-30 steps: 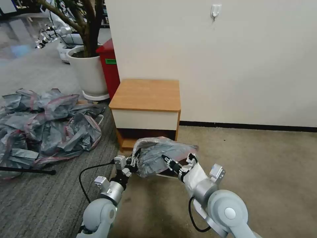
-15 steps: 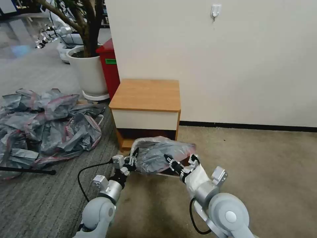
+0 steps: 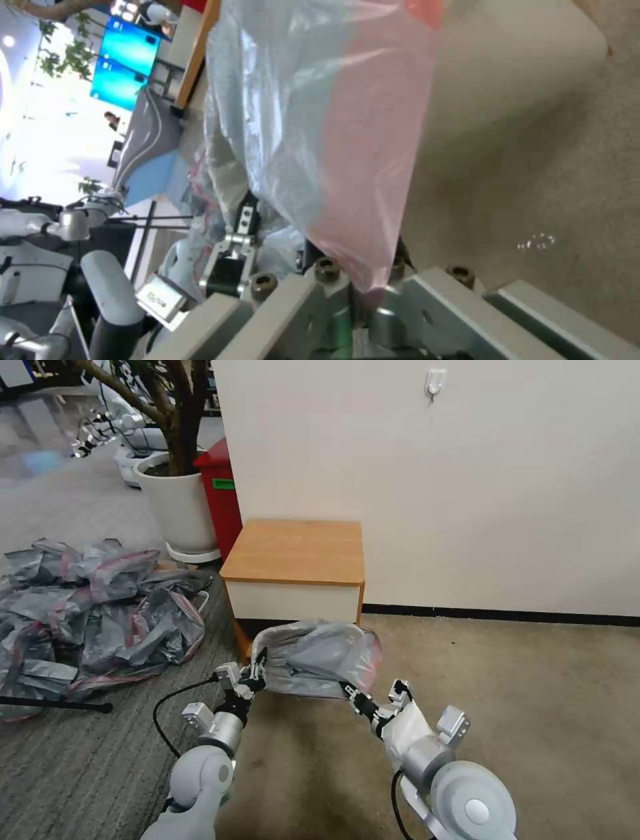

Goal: Pick up the garbage bag from the table and place it over the trash can.

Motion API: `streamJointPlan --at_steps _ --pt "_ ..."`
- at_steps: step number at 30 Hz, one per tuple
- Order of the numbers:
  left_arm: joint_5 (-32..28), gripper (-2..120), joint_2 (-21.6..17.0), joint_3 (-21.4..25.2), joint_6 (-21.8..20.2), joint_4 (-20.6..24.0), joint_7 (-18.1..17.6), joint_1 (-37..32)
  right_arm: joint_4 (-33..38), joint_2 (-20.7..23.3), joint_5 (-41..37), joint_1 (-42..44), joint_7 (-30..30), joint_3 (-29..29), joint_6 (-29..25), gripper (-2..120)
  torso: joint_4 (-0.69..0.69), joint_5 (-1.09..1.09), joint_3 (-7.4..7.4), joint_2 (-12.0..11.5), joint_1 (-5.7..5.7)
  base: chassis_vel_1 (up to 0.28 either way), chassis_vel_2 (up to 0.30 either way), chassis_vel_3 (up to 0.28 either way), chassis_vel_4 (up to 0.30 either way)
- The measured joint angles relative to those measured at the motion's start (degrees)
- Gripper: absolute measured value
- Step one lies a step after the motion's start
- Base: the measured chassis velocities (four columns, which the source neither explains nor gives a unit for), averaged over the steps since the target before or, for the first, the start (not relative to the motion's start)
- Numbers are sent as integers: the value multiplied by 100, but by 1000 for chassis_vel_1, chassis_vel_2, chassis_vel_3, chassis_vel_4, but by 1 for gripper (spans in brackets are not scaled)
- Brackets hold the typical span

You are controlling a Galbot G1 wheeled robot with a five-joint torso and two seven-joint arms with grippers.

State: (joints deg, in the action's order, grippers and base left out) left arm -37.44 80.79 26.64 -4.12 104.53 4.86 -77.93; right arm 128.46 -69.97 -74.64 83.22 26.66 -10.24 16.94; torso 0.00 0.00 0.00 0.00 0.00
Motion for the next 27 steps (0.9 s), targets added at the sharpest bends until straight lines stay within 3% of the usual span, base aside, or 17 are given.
streamJointPlan --at_steps 27 --pt "-568 5 -38 137 -485 300 -101 -130 -482 47 124 -139 -32 -149 -213 0 0 0 0 0 0 0 0 0 0"
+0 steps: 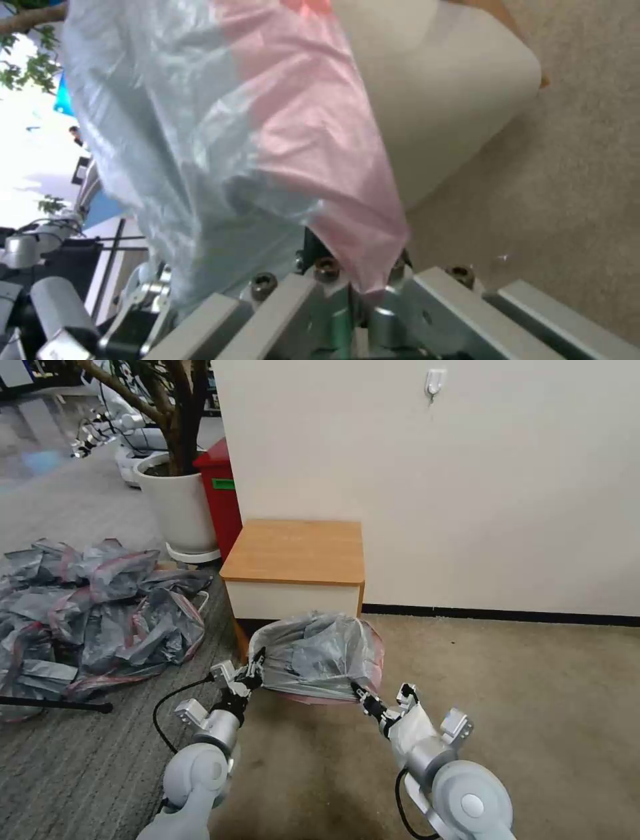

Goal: Pick up the garbage bag from the table and place it over the trash can.

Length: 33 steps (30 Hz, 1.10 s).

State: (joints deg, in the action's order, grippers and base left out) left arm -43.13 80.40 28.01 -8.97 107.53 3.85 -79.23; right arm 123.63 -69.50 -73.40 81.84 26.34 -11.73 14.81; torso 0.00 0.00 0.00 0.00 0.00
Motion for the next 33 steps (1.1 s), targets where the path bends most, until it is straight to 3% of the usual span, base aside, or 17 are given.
streamJointPlan --at_steps 25,33 --pt "-63 5 -35 91 -419 195 196 -309 -633 44 273 -232 22 22 -61 0 0 0 0 0 0 0 0 0 0" --pt "-62 5 -82 116 -399 131 145 -215 -603 98 582 -142 0 46 -69 27 1 0 0 0 0 0 0 0 0"
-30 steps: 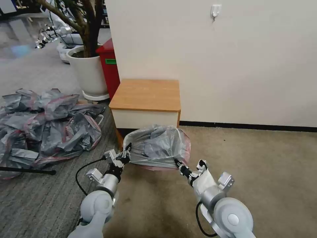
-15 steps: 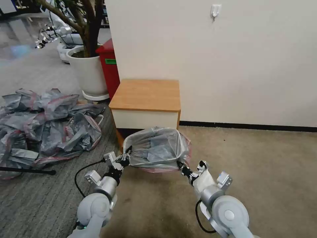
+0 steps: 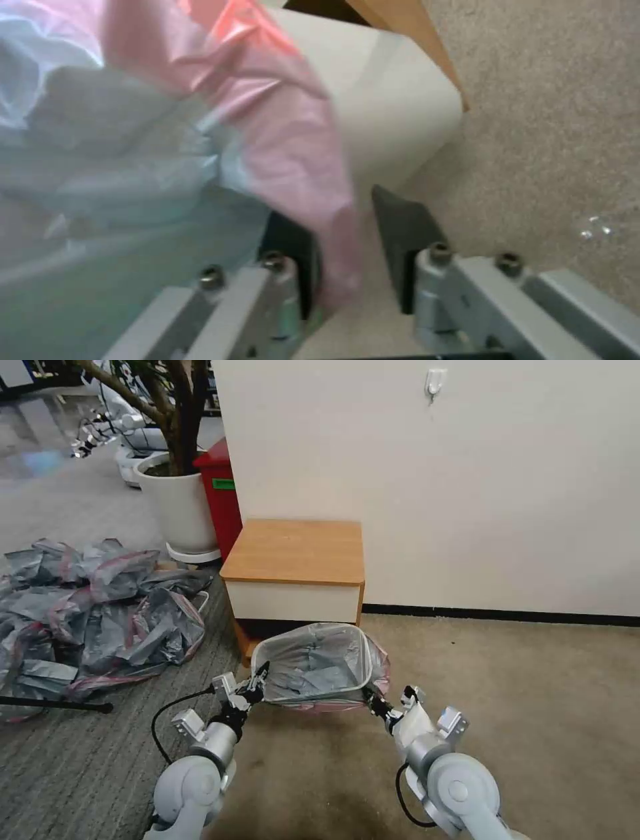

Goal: Pick up the garbage bag from the table and place it over the trash can.

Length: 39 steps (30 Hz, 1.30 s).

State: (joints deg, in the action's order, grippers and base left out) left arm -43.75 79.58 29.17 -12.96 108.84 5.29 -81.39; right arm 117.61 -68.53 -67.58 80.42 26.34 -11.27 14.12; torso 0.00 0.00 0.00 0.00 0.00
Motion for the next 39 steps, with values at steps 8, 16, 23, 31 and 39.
streamJointPlan --at_steps 8,16,23,31,39 --pt "-76 5 -126 26 26 -88 -38 150 34 120 713 176 -152 136 -85 54 0 0 0 0 0 0 0 0 0" --pt "-181 5 -156 29 33 -135 -127 255 74 212 1026 298 -423 172 -290 83 -1 0 0 0 -1 0 0 0 0" --pt "-272 5 -211 66 34 -248 -152 374 179 304 1230 464 -781 169 -419 100 0 0 0 0 0 0 0 0 0" --pt "-347 5 -388 139 34 -288 -150 390 112 604 1937 605 -1216 -56 -785 100 0 0 0 0 0 0 0 0 0" --pt "-397 5 -773 303 33 -332 135 308 -156 1294 1364 431 -2798 -253 -1361 100 0 -1 0 0 -1 0 0 0 0"
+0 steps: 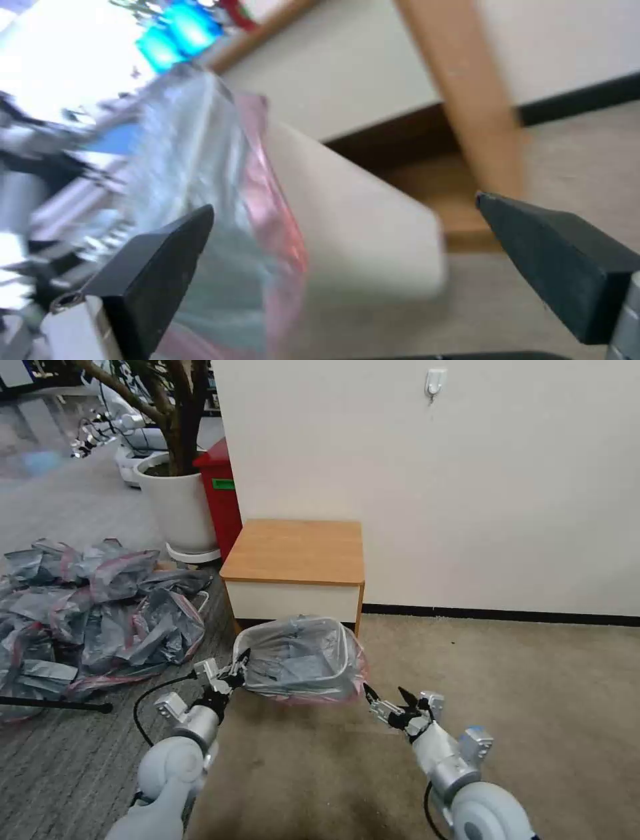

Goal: Pick up the garbage bag from the table and place it over the trash can.

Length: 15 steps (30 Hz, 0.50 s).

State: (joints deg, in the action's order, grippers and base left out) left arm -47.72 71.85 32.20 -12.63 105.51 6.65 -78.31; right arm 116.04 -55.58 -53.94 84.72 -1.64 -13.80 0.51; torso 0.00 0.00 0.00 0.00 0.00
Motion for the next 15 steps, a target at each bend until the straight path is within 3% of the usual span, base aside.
streamJointPlan --at_steps 2,6,15 --pt "-13 5 -70 59 0 8 60 -46 -23 146 -488 -187 -344 7 36 100 0 0 0 0 0 0 0 0 0" --pt "-30 5 -91 125 5 76 111 -129 -98 238 -1113 -533 -442 123 377 100 -1 0 0 0 0 0 0 0 0" --pt "-38 5 -71 193 18 200 177 -264 -273 75 -1644 -866 -440 294 799 100 0 0 0 0 0 0 0 0 0"
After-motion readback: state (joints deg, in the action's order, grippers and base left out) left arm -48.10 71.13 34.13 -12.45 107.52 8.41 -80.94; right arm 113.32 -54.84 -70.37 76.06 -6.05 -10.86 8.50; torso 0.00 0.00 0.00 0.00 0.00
